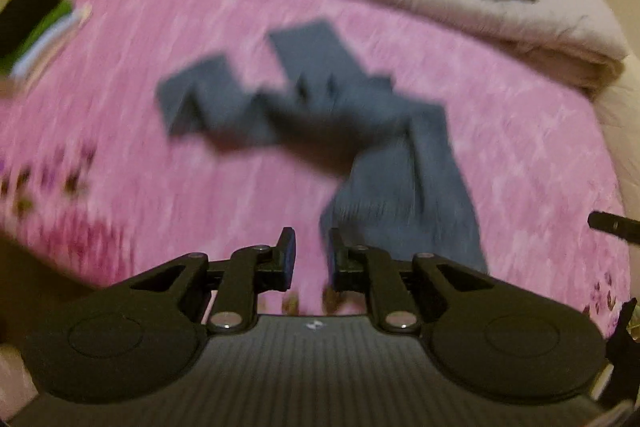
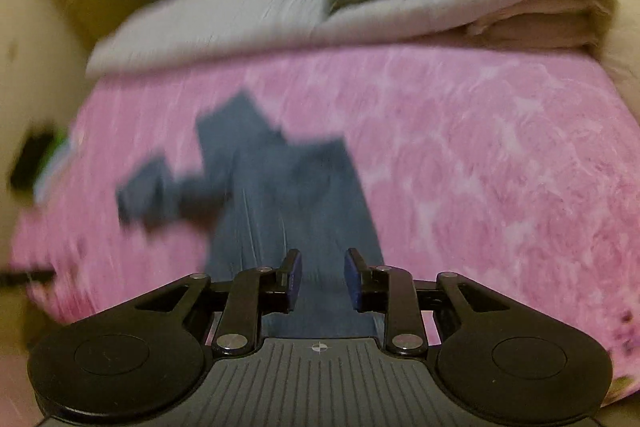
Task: Fold clothes
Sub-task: 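Lift the jeans with both grippers and lay them on the pink bed, then open both grippers and withdraw from the jeans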
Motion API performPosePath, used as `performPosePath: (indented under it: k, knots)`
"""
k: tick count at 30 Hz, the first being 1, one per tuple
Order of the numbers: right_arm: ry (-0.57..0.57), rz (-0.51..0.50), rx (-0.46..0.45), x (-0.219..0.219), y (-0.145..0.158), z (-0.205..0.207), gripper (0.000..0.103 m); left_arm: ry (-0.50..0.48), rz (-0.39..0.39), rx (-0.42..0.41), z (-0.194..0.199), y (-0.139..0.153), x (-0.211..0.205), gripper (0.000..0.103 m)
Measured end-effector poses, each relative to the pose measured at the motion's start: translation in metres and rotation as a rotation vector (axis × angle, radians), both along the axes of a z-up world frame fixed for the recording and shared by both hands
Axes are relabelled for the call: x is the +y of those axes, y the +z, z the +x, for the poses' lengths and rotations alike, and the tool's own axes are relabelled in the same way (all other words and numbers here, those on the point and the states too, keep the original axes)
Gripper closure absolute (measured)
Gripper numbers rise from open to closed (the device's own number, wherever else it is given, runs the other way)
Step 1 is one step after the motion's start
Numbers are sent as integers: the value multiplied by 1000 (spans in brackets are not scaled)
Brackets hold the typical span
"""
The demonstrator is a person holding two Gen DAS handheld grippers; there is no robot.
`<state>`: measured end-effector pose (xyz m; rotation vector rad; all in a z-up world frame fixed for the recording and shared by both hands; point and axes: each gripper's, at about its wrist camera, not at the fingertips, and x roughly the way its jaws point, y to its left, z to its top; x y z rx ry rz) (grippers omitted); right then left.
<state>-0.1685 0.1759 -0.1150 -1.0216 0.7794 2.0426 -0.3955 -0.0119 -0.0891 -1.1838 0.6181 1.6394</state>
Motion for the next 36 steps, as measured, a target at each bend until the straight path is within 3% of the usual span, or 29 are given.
performPosePath:
  k: [3, 7, 10, 15, 25, 36]
  knots:
    - [67, -8, -79, -37, -10, 22, 73, 8, -43, -23, 26, -16, -28, 92]
    - [95, -57, -70, -64, -9, 54, 70, -13, -61, -11, 73, -22, -49, 90]
    - [165, -29, -113, -81, 0, 71, 68, -35, -55, 8, 104, -19, -64, 87]
    - [272, 43, -220, -110, -10, 84, 66, -60, -69, 61, 142, -24, -91, 86]
    - [331, 65, -229, -160, -19, 113, 64, -18, -73, 72, 164, -27, -128, 83]
    - [337, 98, -235, -173, -13, 128, 63, 6, -67, 83, 166, -27, -141, 83]
